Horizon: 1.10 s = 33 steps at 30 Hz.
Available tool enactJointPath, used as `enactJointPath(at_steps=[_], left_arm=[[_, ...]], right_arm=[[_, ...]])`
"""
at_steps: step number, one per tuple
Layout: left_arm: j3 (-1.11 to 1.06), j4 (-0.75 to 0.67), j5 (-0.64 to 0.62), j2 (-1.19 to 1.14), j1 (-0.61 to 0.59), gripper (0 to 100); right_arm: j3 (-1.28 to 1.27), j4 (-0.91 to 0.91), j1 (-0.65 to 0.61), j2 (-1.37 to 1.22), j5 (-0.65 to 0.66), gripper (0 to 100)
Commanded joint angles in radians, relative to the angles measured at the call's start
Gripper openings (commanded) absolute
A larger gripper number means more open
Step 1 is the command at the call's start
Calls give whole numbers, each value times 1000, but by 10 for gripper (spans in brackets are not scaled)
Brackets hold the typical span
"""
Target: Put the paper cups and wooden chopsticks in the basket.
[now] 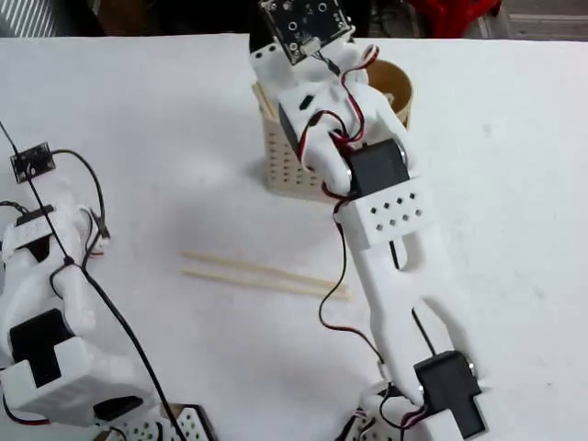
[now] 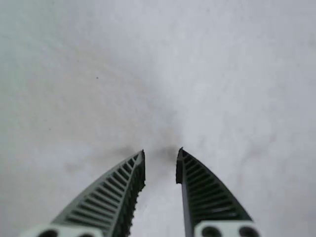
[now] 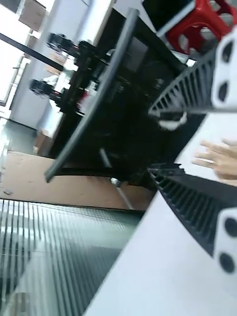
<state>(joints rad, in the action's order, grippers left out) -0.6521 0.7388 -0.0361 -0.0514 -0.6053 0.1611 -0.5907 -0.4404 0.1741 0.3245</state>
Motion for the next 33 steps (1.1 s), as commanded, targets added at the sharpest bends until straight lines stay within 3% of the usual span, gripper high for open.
enactJointPath(at_steps=[1, 6, 12, 15, 17, 24, 33], left_arm=[[3, -15, -5, 5, 24, 121], [3, -15, -5, 5, 24, 121], [3, -15, -5, 5, 24, 121], [3, -15, -5, 5, 24, 121], [3, -15, -5, 5, 24, 121], [3, -15, -5, 5, 24, 121], [3, -15, -5, 5, 24, 121]], right_arm=[[46, -191, 1, 13, -8, 191], [46, -611, -12, 10, -11, 194], [-216, -779, -326, -48, 114, 191], [-448, -662, -470, -68, 193, 193], [-575, -541, -499, -74, 258, 193], [-798, -243, -455, -77, 407, 194], [-850, -117, -338, -99, 453, 194]])
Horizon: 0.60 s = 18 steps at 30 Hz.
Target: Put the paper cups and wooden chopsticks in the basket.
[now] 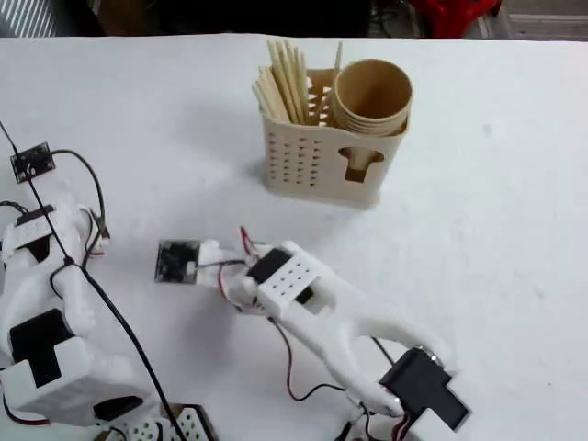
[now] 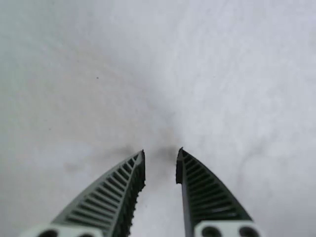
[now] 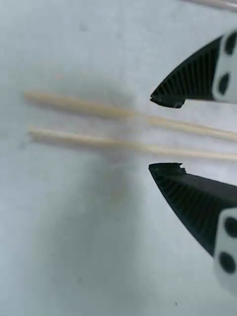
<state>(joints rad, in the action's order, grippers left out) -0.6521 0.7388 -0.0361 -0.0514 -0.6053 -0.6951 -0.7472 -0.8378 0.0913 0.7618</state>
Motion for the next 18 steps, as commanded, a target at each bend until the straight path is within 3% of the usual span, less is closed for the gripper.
enactJointPath(at_steps=[1, 5, 11, 18], left_arm=[[3, -15, -5, 5, 24, 121], [3, -15, -5, 5, 24, 121], [3, -14, -5, 5, 22, 120], [3, -14, -5, 5, 22, 120]], right_arm=[[9, 45, 64, -35, 15, 194], [23, 90, 64, -136, 15, 194], [157, 7, 113, -246, 9, 183], [193, 2, 225, -248, -35, 12]])
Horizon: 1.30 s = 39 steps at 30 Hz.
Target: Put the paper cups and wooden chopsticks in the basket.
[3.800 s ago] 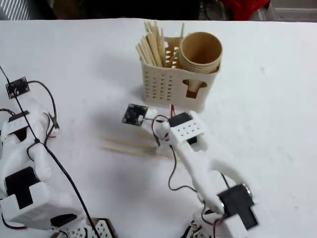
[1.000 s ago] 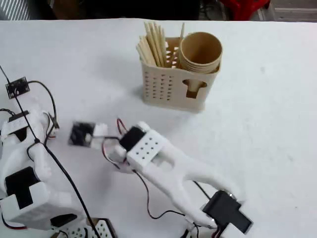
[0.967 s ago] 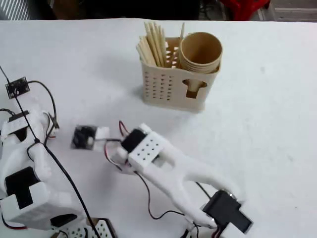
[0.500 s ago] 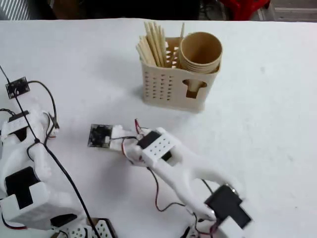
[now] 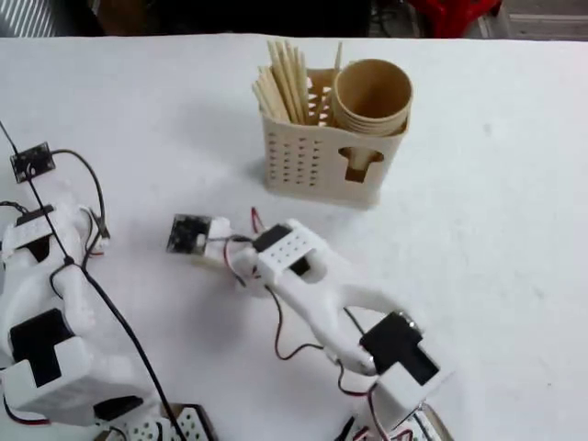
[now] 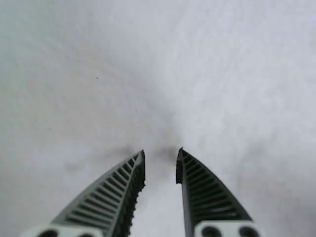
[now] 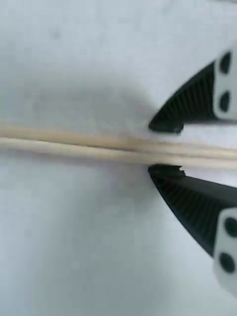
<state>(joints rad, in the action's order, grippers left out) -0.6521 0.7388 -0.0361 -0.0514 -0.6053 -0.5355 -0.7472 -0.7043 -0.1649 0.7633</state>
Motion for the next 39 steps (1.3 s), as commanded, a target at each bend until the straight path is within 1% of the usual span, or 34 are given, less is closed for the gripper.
enactJointPath(at_steps=[1, 6, 9, 12, 17, 20, 23, 25, 28, 33, 36, 39], left_arm=[[3, -14, -5, 5, 22, 120], [3, -14, -5, 5, 22, 120], [3, -14, -5, 5, 22, 120], [3, -14, -5, 5, 22, 120], [3, -14, -5, 5, 22, 120], [3, -15, -5, 5, 24, 120], [3, -15, -5, 5, 24, 120], [3, -15, -5, 5, 25, 120], [3, -15, -5, 5, 30, 120], [3, -15, -5, 5, 35, 120], [3, -15, -5, 5, 35, 120], [3, -15, -5, 5, 35, 120]], right_arm=[[34, 2, 107, 21, -60, 20], [31, -4, 186, 110, -153, 15], [26, -5, 225, 134, -183, 15], [25, -7, 236, 140, -184, 16], [-5, -7, 219, 174, -186, 16], [2, -28, 211, 289, -198, 16], [14, -42, 199, 464, -253, 16], [38, -56, 186, 568, -255, 15], [141, -93, 170, 667, -258, 15], [384, -90, 168, 680, -264, 16], [506, -31, 168, 665, -290, 16], [621, 76, 177, 625, -385, 16]])
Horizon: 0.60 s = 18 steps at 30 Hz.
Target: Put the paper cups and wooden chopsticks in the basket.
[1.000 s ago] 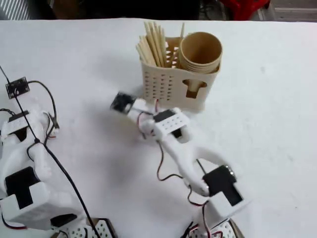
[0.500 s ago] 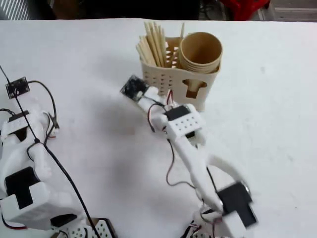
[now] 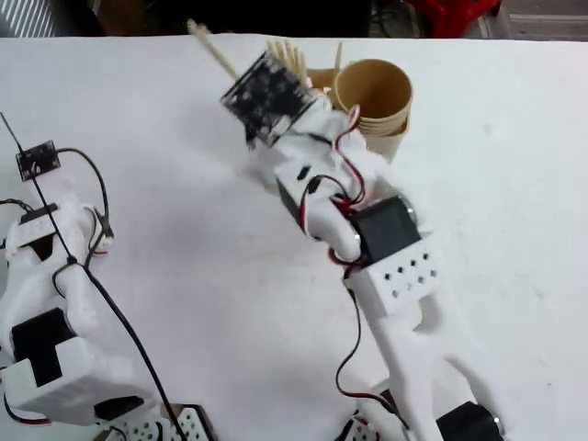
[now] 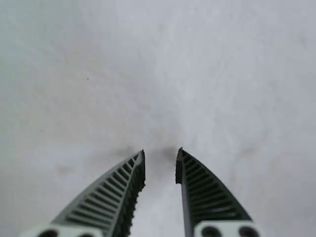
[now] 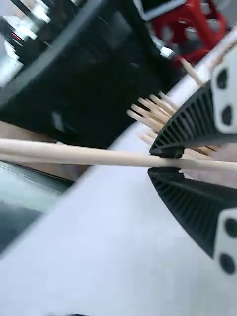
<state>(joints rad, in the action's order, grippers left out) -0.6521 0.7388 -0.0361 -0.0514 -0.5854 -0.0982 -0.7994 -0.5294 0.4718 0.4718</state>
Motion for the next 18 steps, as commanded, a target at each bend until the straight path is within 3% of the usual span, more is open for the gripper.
enactJointPath(at_steps=[1, 8, 18], left_arm=[[3, -15, -5, 5, 15, 120], [3, -15, -5, 5, 15, 120], [3, -15, -5, 5, 15, 120]], right_arm=[[212, 176, 2, -33, -126, 17], [275, 509, 22, -225, -204, 18], [273, 515, 88, -317, -204, 18]])
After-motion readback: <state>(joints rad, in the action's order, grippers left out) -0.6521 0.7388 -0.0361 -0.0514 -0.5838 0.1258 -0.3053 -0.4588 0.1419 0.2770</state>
